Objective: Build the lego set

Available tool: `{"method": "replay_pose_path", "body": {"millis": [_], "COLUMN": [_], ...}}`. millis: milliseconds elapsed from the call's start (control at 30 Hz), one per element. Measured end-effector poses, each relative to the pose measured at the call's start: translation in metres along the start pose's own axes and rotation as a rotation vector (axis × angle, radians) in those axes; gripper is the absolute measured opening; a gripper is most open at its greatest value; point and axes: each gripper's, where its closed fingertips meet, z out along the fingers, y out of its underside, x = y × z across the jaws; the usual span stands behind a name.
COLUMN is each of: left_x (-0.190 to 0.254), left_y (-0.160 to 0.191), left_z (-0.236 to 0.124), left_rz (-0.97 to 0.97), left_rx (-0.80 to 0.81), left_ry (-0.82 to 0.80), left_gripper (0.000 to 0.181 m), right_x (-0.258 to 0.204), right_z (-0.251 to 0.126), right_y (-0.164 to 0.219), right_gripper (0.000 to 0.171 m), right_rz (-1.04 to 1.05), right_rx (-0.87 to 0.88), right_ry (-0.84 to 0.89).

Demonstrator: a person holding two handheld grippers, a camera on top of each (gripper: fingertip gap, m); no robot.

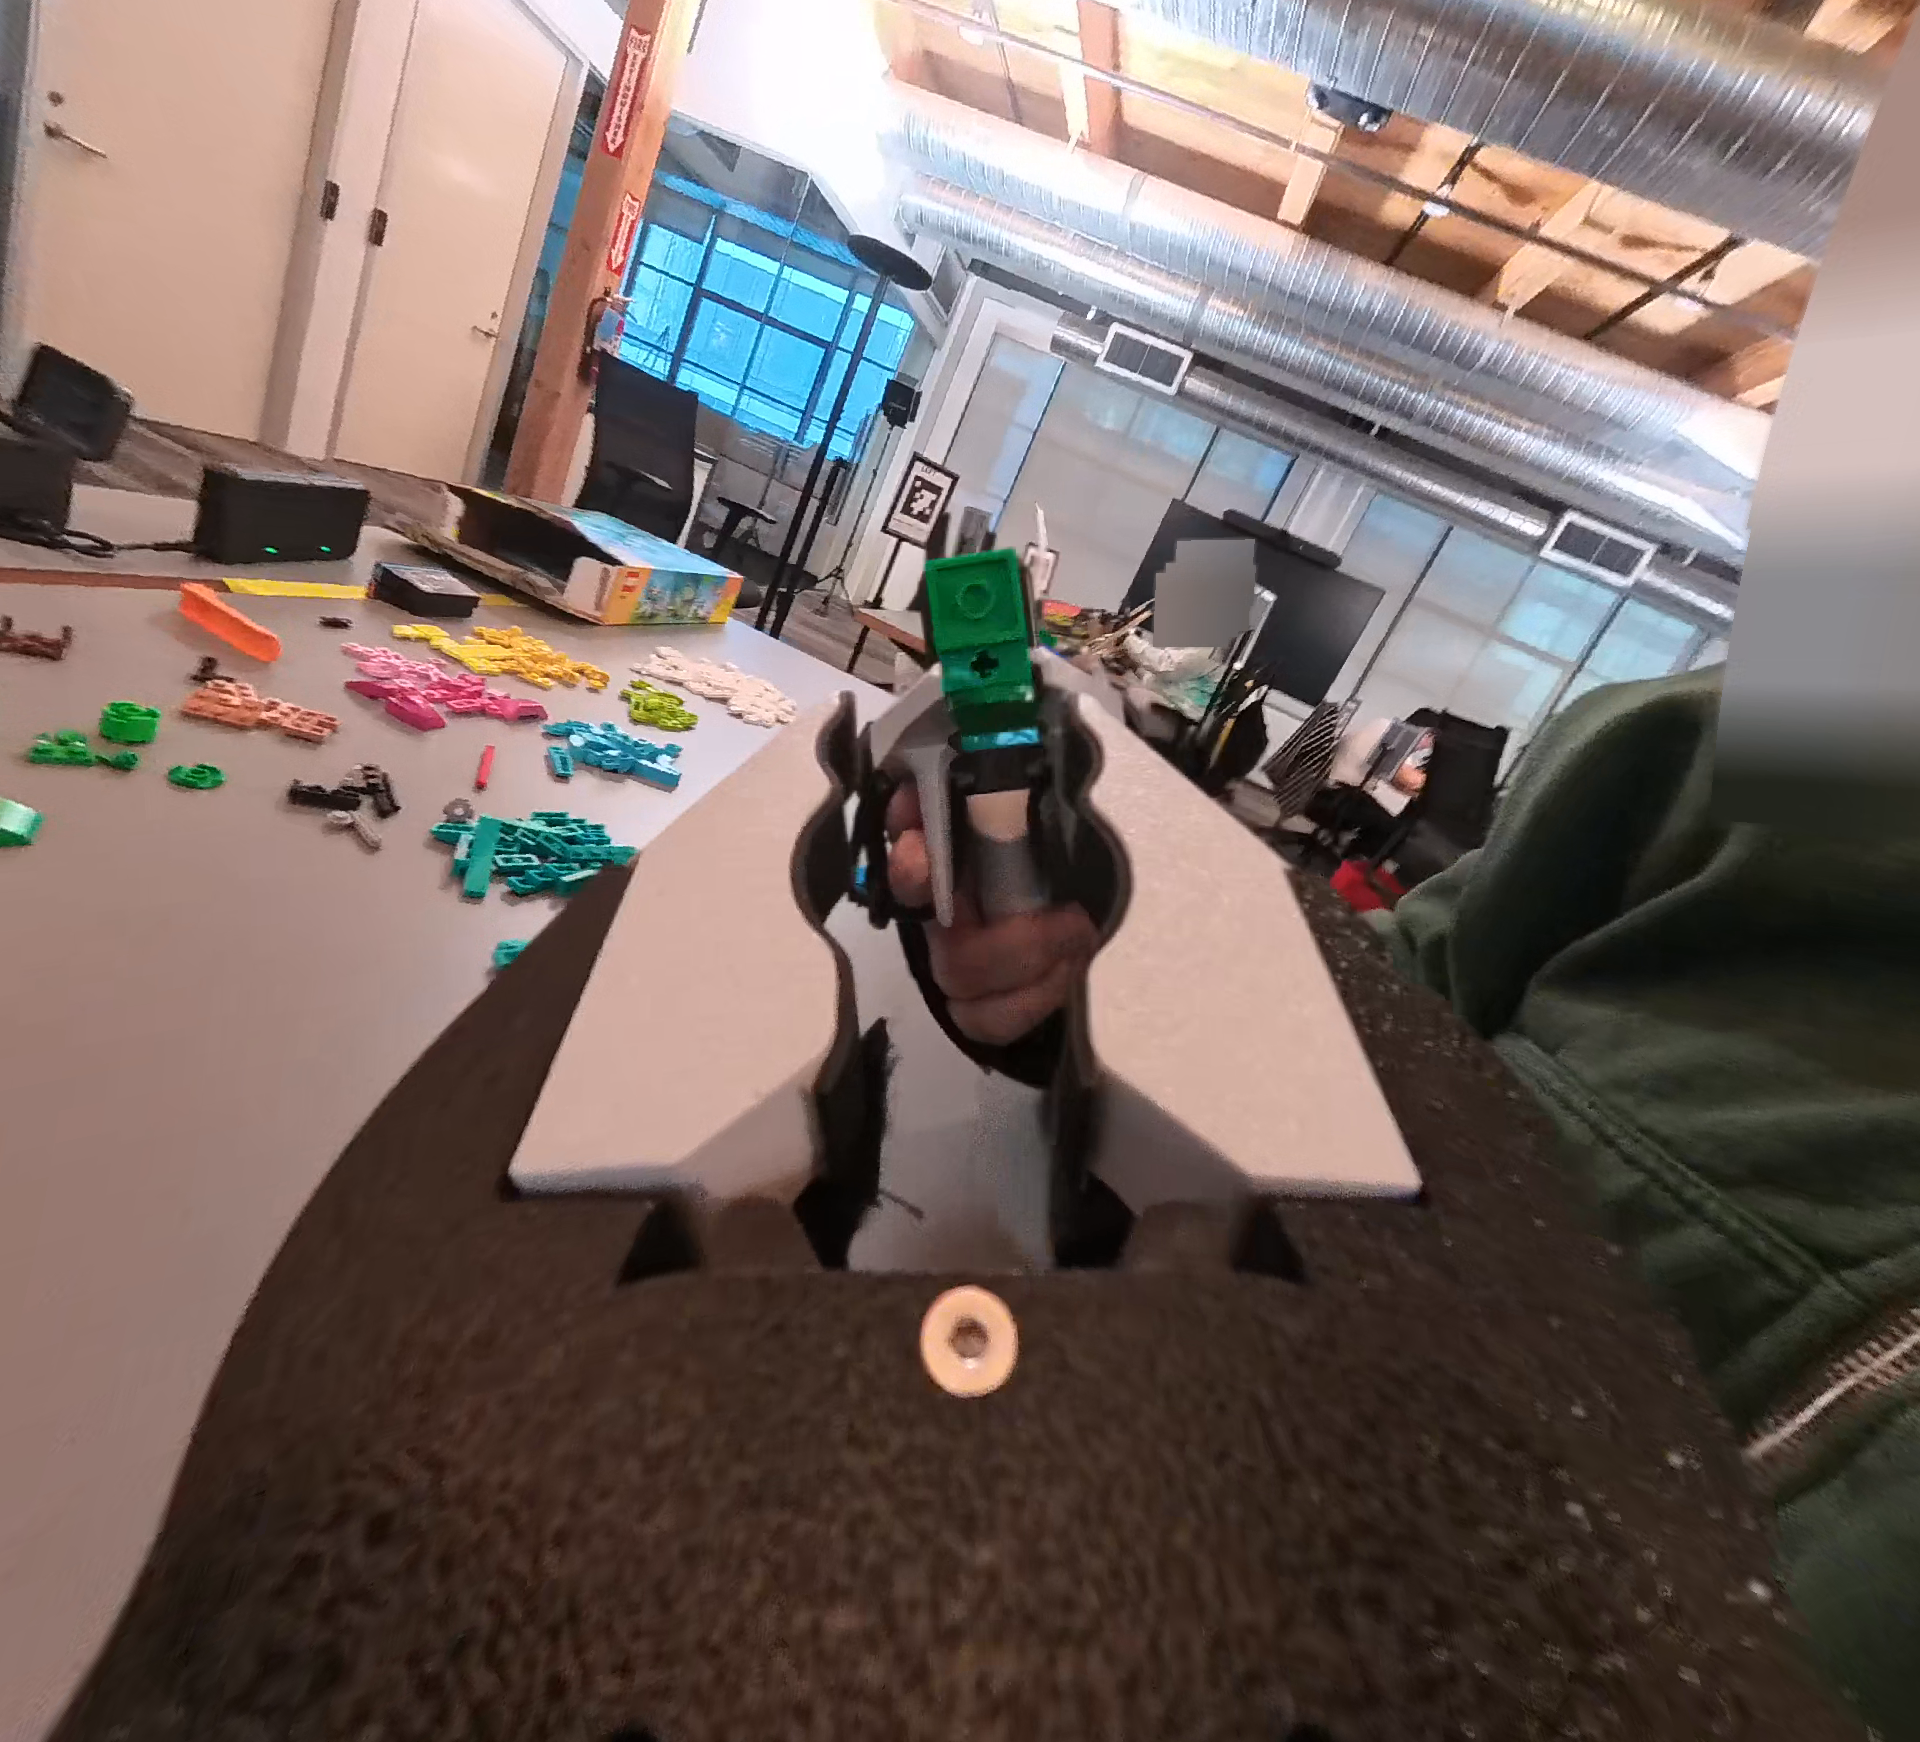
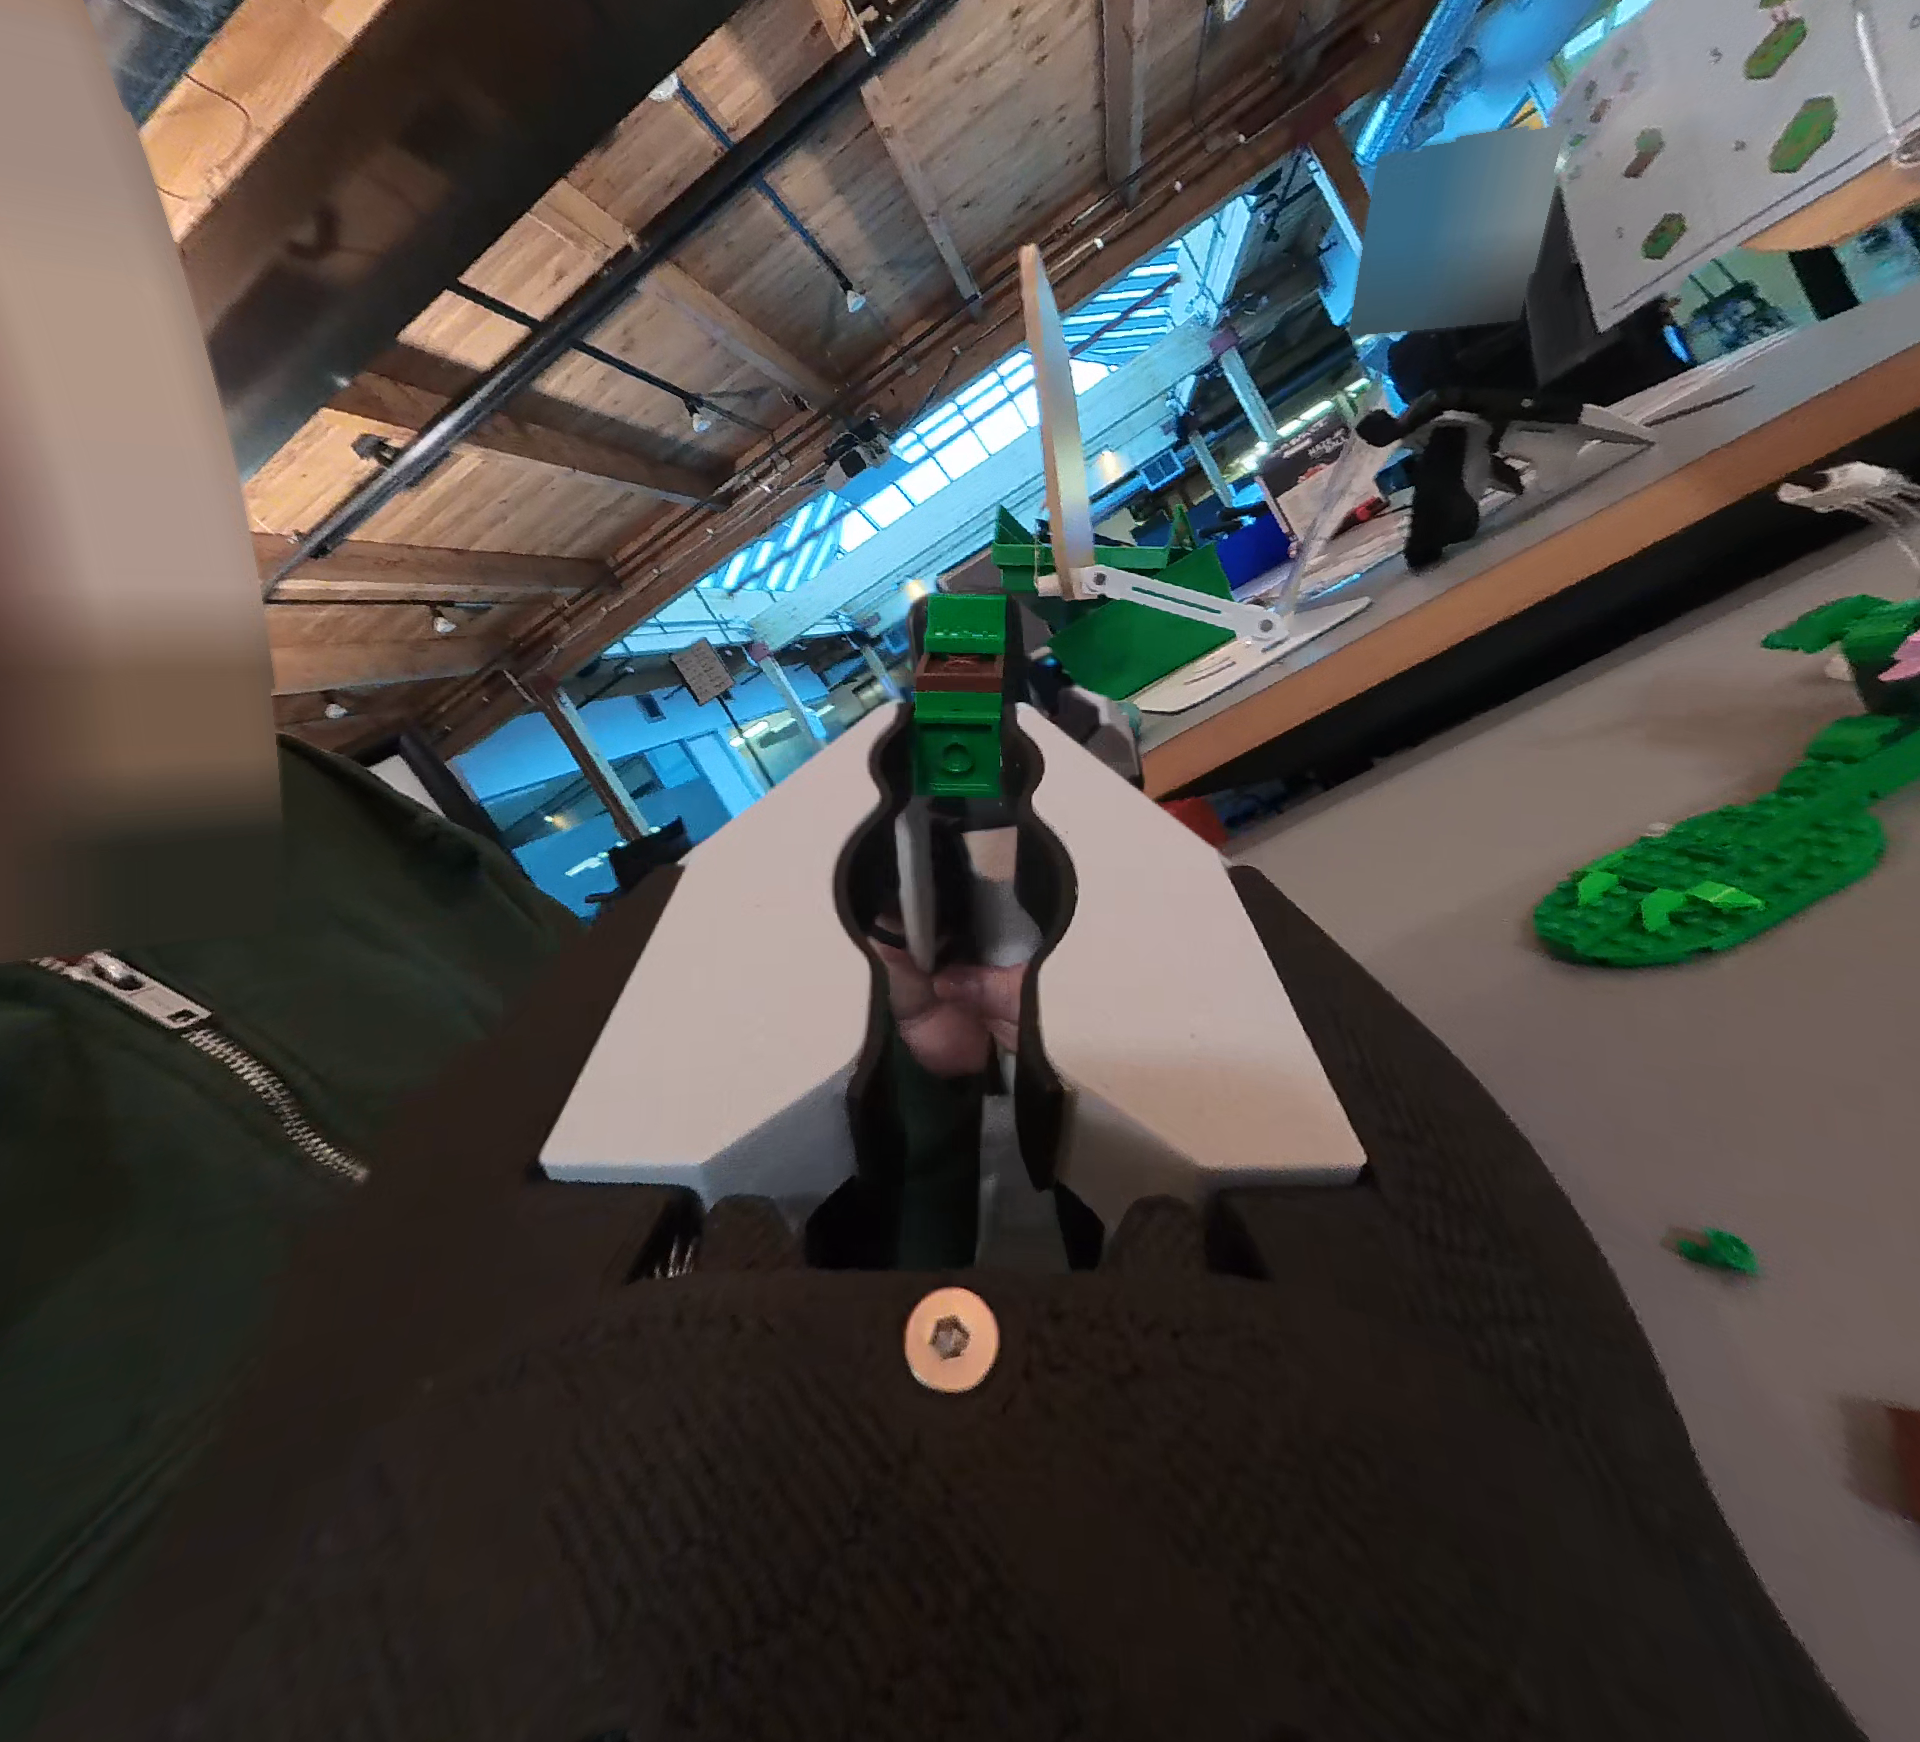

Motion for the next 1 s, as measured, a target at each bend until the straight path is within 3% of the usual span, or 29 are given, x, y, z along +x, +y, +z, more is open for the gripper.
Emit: {"method": "replay_pose_path", "body": {"millis": [200, 300, 500, 600, 667, 800, 1000], "left_x": [0.003, 0.001, 0.004, 0.001, -0.002, 0.006, 0.014], "left_y": [0.0, -0.003, -0.004, -0.007, -0.006, 0.004, 0.016], "left_z": [0.0, -0.001, -0.002, -0.004, -0.004, 0.0, 0.004], "left_rz": [0.005, -0.002, -0.046, -0.12, -0.22, -0.449, -0.545], "left_rx": [0.005, 0.016, 0.022, 0.037, 0.036, -0.014, -0.062], "left_ry": [0.017, 0.011, 0.05, 0.047, 0.057, 0.171, 0.247], "left_gripper": [0.015, 0.021, 0.013, 0.013, 0.012, 0.013, 0.014], "right_x": [0.003, 0.003, 0.001, 0.001, 0.008, -0.001, -0.006], "right_z": [0.003, 0.002, 0.002, -0.001, -0.004, -0.001, 0.0], "right_y": [0.009, 0.007, 0.004, -0.003, 0.001, 0.011, 0.022], "right_gripper": [0.014, 0.014, 0.015, 0.043, 0.052, 0.051, 0.029], "right_rz": [-0.042, -0.048, -0.123, -0.358, -0.665, -1.258, -1.436], "right_rx": [-0.05, -0.04, -0.052, -0.05, -0.162, -0.385, -0.522], "right_ry": [0.033, 0.036, 0.051, 0.124, 0.229, 0.294, 0.258]}}
